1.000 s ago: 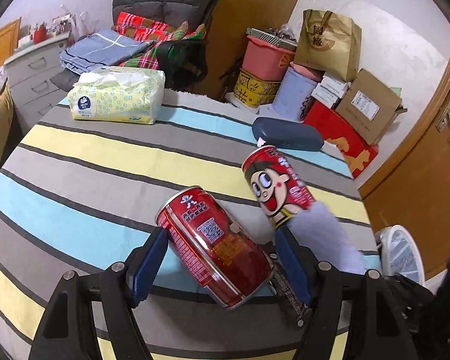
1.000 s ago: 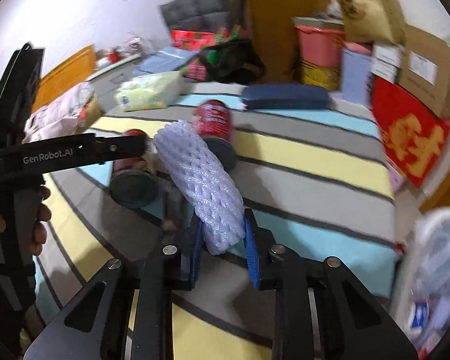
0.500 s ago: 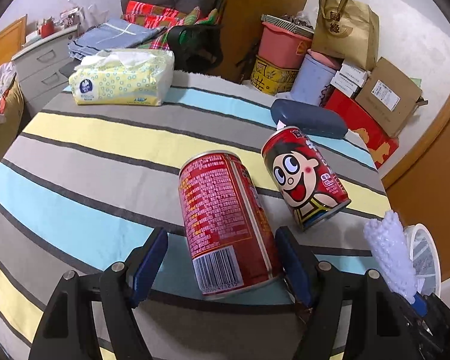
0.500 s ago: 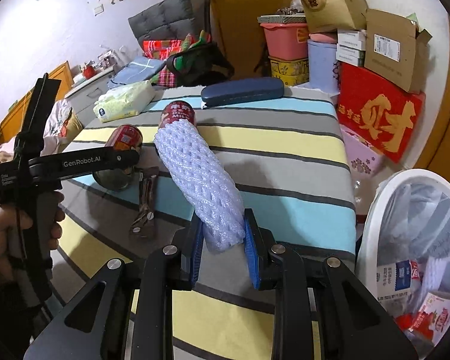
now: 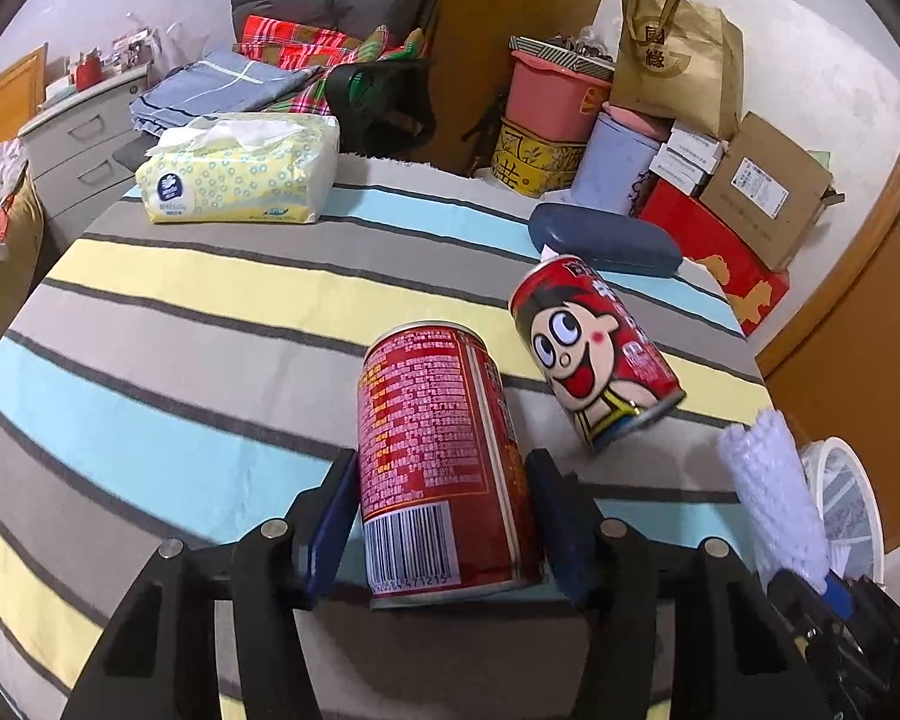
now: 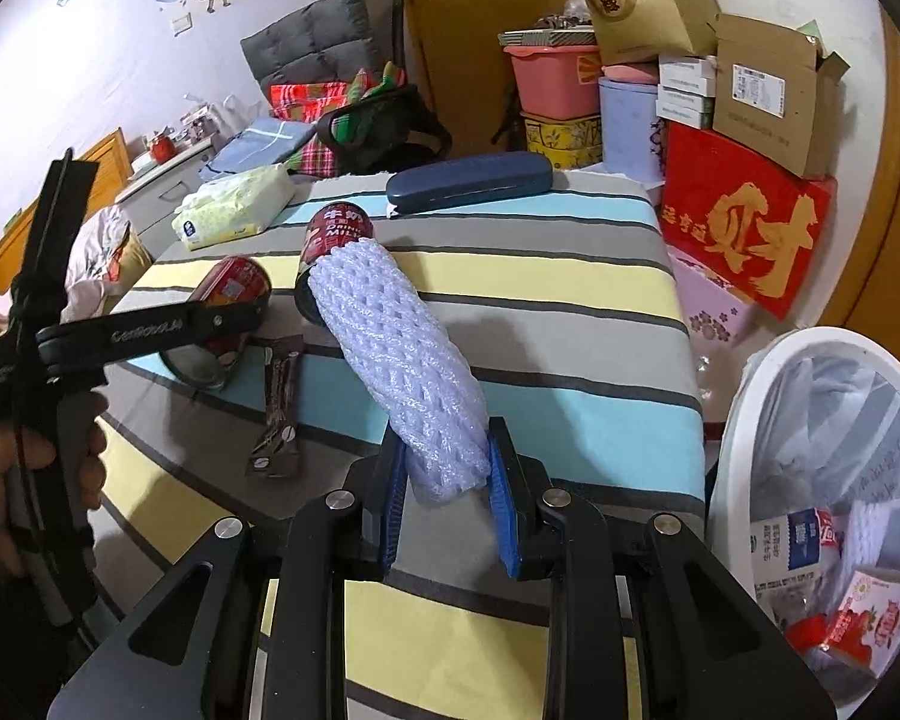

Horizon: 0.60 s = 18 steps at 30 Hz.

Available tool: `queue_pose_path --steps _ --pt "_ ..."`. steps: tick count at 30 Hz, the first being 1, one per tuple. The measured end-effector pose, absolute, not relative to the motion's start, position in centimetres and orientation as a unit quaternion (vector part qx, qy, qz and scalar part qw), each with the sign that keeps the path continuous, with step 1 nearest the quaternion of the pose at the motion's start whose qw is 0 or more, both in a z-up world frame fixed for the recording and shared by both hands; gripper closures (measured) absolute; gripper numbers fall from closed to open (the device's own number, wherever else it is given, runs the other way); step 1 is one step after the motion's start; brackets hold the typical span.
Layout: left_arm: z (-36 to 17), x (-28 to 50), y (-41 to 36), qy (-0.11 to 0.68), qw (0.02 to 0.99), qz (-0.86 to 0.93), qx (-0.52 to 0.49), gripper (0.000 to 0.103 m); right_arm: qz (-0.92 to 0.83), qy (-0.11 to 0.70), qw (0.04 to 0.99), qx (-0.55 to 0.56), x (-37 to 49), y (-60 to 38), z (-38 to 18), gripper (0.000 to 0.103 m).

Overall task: Collect trash
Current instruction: 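Grasp a red can with the left gripper while the right gripper grasps the foam net sleeve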

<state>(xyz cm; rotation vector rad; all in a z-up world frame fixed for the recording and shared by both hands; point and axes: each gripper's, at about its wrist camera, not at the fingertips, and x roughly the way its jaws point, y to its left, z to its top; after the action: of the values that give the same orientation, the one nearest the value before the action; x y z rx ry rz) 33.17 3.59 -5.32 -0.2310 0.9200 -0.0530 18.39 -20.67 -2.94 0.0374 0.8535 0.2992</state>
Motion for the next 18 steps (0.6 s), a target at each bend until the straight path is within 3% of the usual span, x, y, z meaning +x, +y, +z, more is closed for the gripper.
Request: queue_pose_path --steps 18 --pt "-4.1 26.4 1.5 0.433 0.896 -0.047 -0.086 0.050 0.130 0.395 0.909 0.037 15.0 -21.5 -1.8 0.077"
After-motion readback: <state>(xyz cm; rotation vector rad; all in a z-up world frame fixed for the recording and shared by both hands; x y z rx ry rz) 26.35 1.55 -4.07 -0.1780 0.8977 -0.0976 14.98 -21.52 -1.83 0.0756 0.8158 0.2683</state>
